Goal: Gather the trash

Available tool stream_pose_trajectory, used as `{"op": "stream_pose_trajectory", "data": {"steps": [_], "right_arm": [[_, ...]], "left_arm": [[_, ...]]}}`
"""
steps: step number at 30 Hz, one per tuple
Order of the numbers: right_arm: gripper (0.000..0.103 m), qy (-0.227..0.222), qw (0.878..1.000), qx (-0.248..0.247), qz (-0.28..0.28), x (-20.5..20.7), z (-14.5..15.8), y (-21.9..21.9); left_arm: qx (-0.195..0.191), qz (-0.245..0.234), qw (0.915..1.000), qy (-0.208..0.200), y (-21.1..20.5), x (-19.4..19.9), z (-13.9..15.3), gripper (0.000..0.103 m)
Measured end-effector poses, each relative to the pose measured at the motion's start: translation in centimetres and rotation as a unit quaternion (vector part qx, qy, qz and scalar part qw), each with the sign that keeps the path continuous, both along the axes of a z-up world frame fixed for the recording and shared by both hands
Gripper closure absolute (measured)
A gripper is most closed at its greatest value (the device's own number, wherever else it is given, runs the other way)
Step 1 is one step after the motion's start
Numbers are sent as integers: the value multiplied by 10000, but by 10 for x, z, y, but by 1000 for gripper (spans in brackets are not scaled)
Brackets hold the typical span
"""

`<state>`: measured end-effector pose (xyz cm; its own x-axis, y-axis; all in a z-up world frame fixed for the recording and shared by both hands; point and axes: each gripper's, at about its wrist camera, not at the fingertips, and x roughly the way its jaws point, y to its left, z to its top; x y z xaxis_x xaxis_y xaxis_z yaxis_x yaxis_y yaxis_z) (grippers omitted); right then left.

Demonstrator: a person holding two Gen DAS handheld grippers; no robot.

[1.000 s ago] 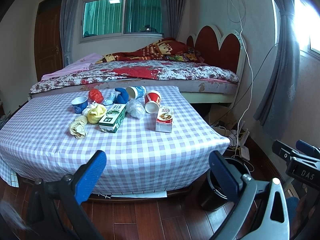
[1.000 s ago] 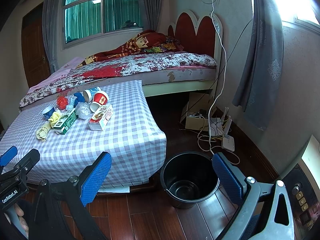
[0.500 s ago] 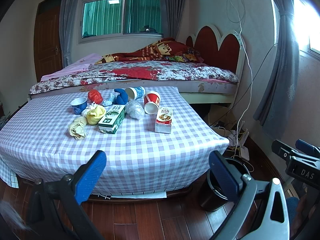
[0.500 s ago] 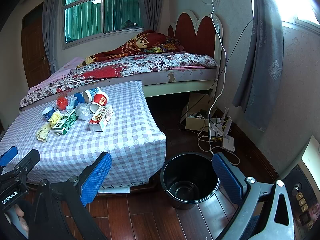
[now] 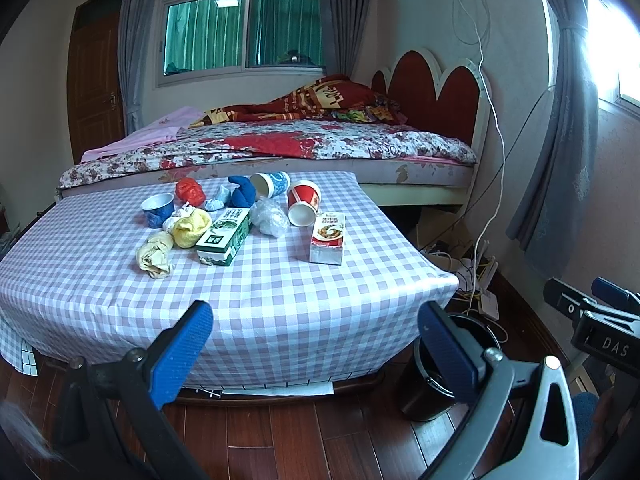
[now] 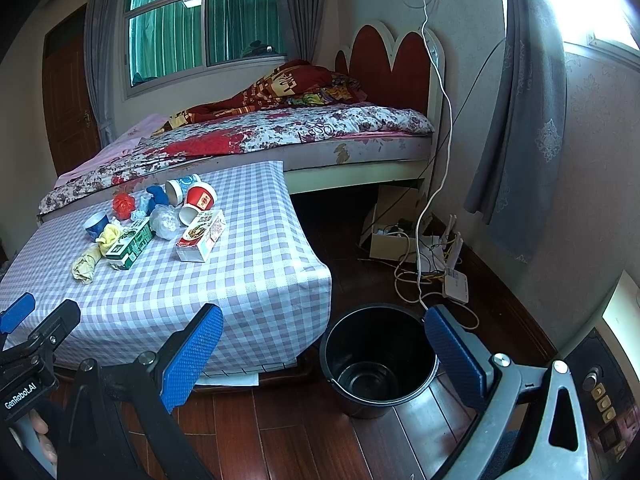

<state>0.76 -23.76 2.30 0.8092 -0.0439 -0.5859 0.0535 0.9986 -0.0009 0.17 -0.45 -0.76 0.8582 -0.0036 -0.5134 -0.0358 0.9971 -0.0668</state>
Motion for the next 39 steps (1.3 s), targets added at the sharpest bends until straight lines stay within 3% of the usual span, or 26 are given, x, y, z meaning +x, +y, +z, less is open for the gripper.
{"op": "stream_pose_trajectory", "data": {"steps": [24, 39], "right_arm": [[1, 45, 9998, 73, 201, 1, -13, 4], [1, 134, 9945, 71, 1040, 71, -41, 62]], "left_arm": [[-78, -7, 10000, -46, 6, -1, -7, 1], [159, 637, 9976, 209, 76, 48, -32, 1]]}}
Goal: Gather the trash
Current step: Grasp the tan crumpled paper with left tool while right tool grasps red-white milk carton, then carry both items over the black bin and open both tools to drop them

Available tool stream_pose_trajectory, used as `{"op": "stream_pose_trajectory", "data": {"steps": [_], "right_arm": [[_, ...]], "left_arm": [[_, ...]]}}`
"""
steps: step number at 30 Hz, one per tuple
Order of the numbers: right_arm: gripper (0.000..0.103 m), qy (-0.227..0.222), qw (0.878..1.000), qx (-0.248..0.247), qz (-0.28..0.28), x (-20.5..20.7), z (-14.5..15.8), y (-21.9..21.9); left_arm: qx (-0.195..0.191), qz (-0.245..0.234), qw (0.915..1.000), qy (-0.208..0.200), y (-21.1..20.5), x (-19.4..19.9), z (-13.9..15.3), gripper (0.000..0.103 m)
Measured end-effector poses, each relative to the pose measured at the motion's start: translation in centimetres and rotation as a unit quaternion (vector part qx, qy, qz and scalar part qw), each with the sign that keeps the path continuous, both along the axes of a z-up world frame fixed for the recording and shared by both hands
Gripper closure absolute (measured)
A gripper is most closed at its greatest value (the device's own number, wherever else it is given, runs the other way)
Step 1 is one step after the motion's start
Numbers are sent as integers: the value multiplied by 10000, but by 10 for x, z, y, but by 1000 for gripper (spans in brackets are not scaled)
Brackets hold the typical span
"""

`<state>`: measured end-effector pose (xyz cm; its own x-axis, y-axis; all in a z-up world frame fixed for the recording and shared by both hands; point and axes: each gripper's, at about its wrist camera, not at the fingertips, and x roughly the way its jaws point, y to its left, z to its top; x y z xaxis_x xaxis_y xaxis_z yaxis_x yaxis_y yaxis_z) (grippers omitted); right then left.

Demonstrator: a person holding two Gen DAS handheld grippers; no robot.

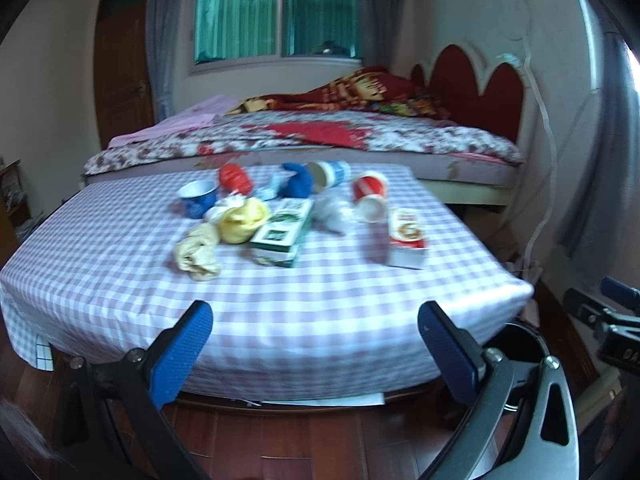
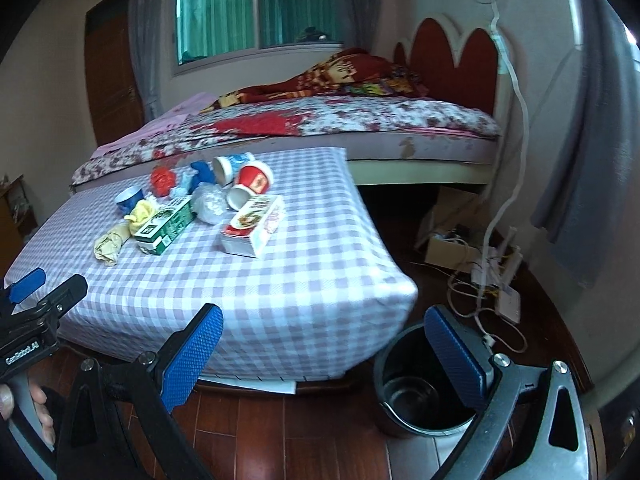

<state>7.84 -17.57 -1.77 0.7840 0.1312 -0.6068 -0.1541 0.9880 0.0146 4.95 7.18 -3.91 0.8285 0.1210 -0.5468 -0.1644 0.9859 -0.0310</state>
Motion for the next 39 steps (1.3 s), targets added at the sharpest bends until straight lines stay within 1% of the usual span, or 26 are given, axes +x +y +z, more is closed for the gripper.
{"op": "stream_pose_trajectory", "data": {"steps": [6, 8, 12, 16, 19, 21, 22, 23, 24, 26, 27, 28, 29, 30, 31, 33, 34, 35, 39], "right_arm": [[2, 130, 9994, -35, 333, 42, -17, 39], [7, 160, 9989, -36, 428, 57, -21, 52], [8, 245, 9980, -43, 584, 91, -34, 83], [8, 389, 9977, -164, 536, 127, -51, 107], [10, 503, 9974, -269, 436, 148, -62, 115], [15, 604, 9971, -302, 362, 161, -70, 118], [20, 674, 9967, -342, 299, 169, -74, 118], [24, 719, 9964, -353, 270, 173, -77, 119], [26, 757, 9962, -351, 251, 177, -79, 119], [37, 796, 9959, -388, 185, 182, -81, 118], [40, 817, 9957, -395, 171, 183, -82, 117], [48, 843, 9955, -401, 164, 185, -84, 115], [50, 852, 9954, -411, 162, 185, -85, 113], [50, 816, 9957, -408, 179, 184, -85, 113], [50, 794, 9958, -412, 173, 183, -86, 111], [50, 767, 9962, -372, 196, 181, -85, 107], [50, 749, 9964, -356, 197, 181, -85, 106], [50, 715, 9967, -325, 205, 179, -83, 103], [50, 447, 9985, -222, 212, 166, -68, 94]], "left_arm": [[-26, 472, 9988, 113, 45, 27, -15, 1], [-44, 637, 9978, 181, 63, 38, -22, 1], [-13, 931, 9951, 328, 92, 62, -38, 1], [-65, 1074, 9935, 377, 116, 82, -49, 3], [-113, 1116, 9928, 427, 130, 100, -56, 8], [-162, 1138, 9923, 465, 137, 109, -59, 11], [-220, 1135, 9922, 465, 142, 113, -61, 13], [-264, 1124, 9922, 473, 144, 117, -63, 14], [-281, 1110, 9922, 493, 146, 122, -65, 16], [-341, 1056, 9921, 593, 149, 134, -73, 24], [-375, 1034, 9920, 625, 150, 137, -75, 26], [-407, 1010, 9916, 697, 151, 141, -79, 33], [-440, 981, 9913, 763, 152, 144, -83, 43], [-467, 956, 9913, 774, 153, 144, -84, 50], [-515, 914, 9915, 769, 153, 143, -84, 63], [-525, 883, 9923, 695, 153, 140, -82, 69], [-517, 862, 9929, 644, 152, 137, -80, 76], [-501, 857, 9934, 580, 151, 134, -76, 78], [-505, 810, 9951, 272, 147, 119, -59, 80]]}}
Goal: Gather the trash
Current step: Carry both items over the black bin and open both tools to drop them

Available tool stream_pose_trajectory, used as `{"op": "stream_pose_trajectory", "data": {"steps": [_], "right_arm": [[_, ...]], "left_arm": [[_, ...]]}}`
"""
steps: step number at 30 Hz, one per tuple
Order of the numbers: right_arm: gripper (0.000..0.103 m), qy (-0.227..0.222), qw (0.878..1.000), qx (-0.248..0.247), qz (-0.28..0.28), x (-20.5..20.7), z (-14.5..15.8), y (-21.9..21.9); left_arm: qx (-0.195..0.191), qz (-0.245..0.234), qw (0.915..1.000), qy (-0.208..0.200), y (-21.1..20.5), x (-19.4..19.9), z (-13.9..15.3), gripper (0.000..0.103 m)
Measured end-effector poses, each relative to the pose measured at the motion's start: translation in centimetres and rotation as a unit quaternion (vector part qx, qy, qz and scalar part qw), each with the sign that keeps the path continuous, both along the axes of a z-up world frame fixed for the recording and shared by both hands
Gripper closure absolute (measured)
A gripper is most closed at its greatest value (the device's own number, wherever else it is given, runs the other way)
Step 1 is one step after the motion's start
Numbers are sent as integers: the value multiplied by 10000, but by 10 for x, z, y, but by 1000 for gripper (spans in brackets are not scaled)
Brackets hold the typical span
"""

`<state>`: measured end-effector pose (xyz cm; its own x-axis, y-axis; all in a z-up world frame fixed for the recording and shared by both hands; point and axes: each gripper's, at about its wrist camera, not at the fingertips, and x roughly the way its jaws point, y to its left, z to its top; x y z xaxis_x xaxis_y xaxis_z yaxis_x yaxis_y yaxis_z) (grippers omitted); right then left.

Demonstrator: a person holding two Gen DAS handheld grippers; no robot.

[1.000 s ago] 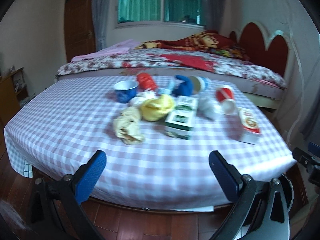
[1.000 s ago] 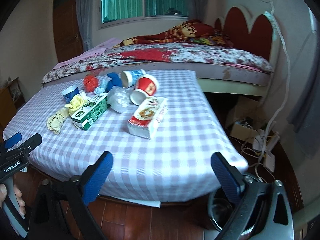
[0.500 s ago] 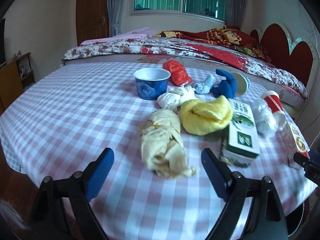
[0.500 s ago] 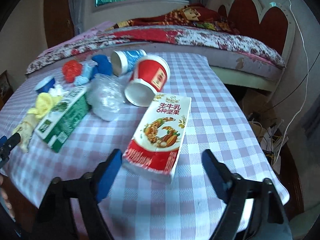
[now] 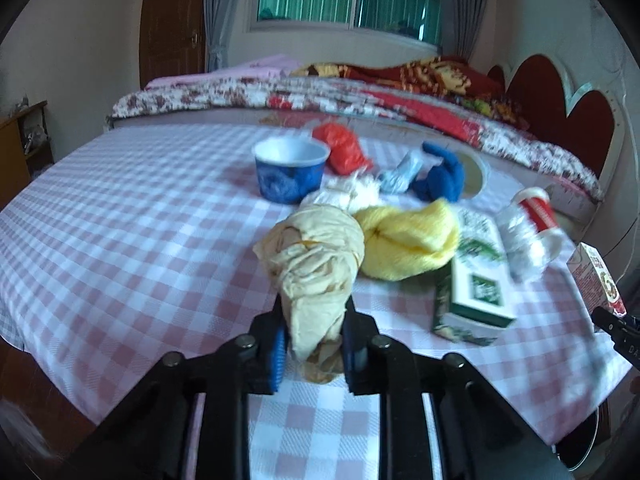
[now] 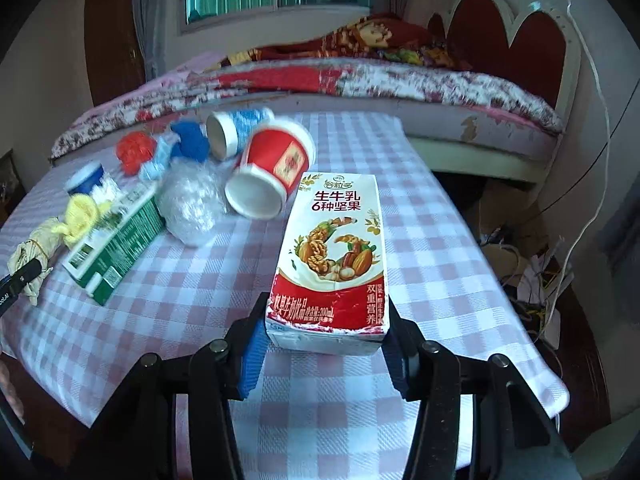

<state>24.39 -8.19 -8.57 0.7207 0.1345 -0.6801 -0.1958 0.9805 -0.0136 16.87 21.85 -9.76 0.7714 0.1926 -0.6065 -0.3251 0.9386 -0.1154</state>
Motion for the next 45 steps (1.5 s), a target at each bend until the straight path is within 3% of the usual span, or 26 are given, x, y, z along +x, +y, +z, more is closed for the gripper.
{"op": "stream_pose_trajectory", "data": {"steps": [9, 21, 25, 31, 37, 45], "right_arm": [[50, -392, 9990, 208, -69, -38, 33, -37], [50, -561, 9967, 354, -470, -91, 41, -116], [50, -594, 9951, 367, -705, -111, 41, -154], [50, -538, 9934, 236, -985, -135, 35, -202], [50, -278, 9945, 29, -1014, -154, 12, -245], [50, 140, 9947, -29, -1019, -166, -23, -289]], "left_arm": [[169, -350, 9981, -477, -52, -31, 41, 80], [118, -1624, 9845, -656, -163, -42, 52, 80], [37, -2076, 9763, -618, -201, -43, 48, 80], [-80, -2860, 9572, -441, -266, -49, 35, 80], [-206, -3442, 9385, -189, -325, -57, 19, 80], [-409, -3971, 9158, 446, -389, -56, -25, 80]]}}
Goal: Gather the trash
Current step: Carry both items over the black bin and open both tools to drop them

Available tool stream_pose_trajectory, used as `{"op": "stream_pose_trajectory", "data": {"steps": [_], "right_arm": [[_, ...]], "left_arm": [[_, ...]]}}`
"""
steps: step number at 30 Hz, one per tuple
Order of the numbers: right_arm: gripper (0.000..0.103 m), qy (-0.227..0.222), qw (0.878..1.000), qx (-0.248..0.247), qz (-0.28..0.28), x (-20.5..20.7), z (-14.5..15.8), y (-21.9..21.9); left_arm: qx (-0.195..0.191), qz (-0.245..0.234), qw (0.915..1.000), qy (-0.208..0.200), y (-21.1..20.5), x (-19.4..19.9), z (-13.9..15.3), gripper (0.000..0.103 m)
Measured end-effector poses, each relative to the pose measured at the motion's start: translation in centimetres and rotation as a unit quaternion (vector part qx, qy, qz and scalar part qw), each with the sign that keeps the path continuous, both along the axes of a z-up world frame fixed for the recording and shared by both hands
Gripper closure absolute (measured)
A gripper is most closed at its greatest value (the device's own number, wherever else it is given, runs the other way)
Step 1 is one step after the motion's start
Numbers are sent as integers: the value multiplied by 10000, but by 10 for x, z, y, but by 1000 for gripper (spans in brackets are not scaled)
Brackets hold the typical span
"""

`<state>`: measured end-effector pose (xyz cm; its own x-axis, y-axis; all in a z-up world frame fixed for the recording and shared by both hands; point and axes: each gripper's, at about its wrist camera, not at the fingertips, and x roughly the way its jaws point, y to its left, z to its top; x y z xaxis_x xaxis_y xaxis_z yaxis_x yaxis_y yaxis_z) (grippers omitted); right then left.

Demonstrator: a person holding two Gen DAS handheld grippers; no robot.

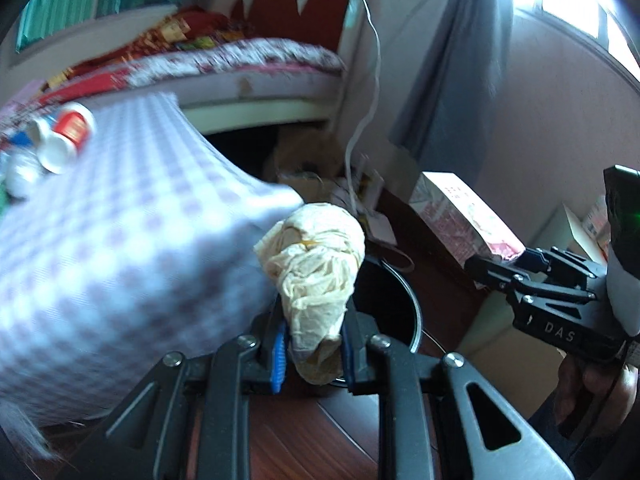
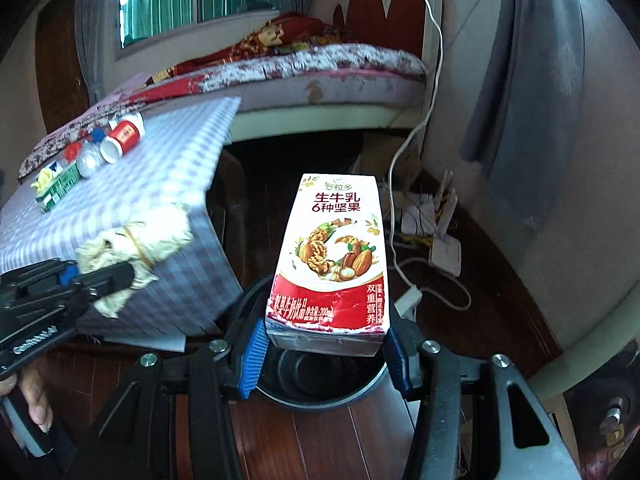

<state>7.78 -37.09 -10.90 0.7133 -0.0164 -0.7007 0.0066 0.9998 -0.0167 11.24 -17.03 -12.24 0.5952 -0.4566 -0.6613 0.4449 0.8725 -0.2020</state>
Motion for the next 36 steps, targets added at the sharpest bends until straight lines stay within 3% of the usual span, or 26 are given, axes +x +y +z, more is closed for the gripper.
{"op": "stream_pose_trajectory", "data": {"steps": [12, 13, 14, 15, 16, 17, 19, 21, 24, 36], "right_arm": [[50, 677, 9965, 120, 477, 35, -58, -29], [50, 707, 9959, 179, 544, 39, -61, -28], [46, 744, 9949, 243, 641, 43, -66, -29], [37, 842, 9940, 226, 660, 48, -72, -30], [19, 970, 9937, 132, 542, 53, -78, -32], [16, 984, 9945, 69, 364, 56, -83, -38], [16, 1014, 9945, 212, 153, 56, -85, -46], [15, 987, 9949, 199, 56, 53, -81, -49], [1, 920, 9955, 204, 23, 49, -74, -44], [1, 793, 9967, 104, 158, 35, -63, -10]], "left_arm": [[108, -462, 9961, 749, -44, 29, -48, 78], [37, -510, 9954, 812, -45, 30, -49, 72], [-12, -502, 9950, 867, -46, 31, -51, 57], [22, -408, 9950, 907, -47, 31, -52, 43], [134, -250, 9958, 868, -45, 32, -53, 19], [169, -129, 9967, 779, -43, 29, -52, 9], [344, 25, 9966, 744, -39, 20, -50, 3], [542, 201, 9966, 589, -34, 10, -47, 2], [761, 425, 9949, 514, -27, 6, -47, 1], [900, 827, 9922, 259, 12, 4, -28, 1]]}}
